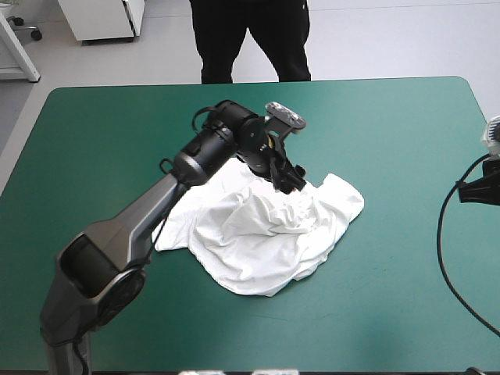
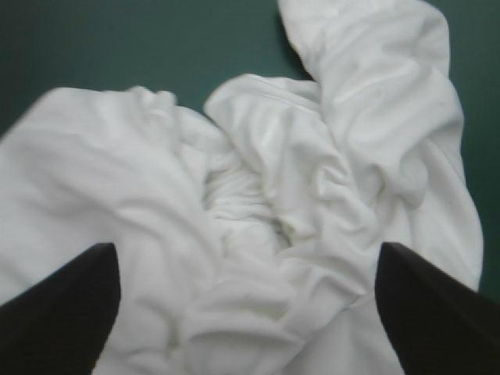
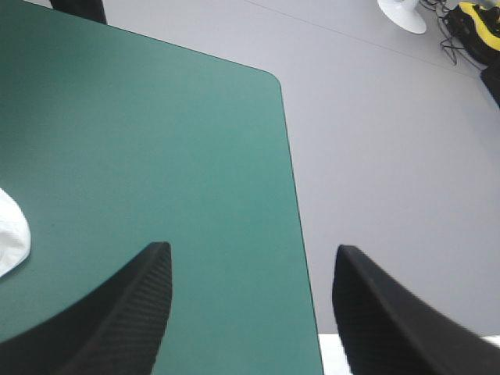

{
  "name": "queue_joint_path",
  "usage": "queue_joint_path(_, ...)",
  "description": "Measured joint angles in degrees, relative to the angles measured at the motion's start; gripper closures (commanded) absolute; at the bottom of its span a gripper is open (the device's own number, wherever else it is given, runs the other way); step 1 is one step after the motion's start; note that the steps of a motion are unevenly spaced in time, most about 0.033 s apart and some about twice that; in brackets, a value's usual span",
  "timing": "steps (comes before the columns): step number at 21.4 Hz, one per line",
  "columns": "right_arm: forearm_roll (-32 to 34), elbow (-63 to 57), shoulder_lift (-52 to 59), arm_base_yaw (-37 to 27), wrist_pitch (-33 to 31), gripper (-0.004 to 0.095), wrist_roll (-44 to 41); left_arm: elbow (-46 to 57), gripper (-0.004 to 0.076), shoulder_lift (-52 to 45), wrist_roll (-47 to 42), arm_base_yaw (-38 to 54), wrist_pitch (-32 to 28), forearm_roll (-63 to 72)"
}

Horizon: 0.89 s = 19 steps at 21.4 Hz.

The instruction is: Fold the cloth

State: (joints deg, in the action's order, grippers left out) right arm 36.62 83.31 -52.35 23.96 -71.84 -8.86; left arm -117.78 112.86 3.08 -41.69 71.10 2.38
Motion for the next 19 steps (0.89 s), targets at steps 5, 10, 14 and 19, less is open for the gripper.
queue_joint_path(5, -3.6, 0.0, 0.0, 0.0, 0.0, 0.0340, 0.0, 3.6, 0.0091, -11.6, -4.7, 3.6, 0.2, -9.6)
queue_joint_path(10, -6.1, 0.0, 0.0, 0.0, 0.0, 0.0341, 0.0, 17.8, 0.0091, -19.1, -6.5, 18.4, 0.6, -9.9)
queue_joint_path(14, -6.5, 0.0, 0.0, 0.0, 0.0, 0.0351, 0.0, 28.6, 0.0091, -17.7, -6.6, 25.4, 0.5, -9.7)
queue_joint_path(19, -6.5, 0.0, -0.6, 0.0, 0.0, 0.0354, 0.2, 33.5, 0.0091, -11.9, -5.9, 28.7, -1.0, -7.0)
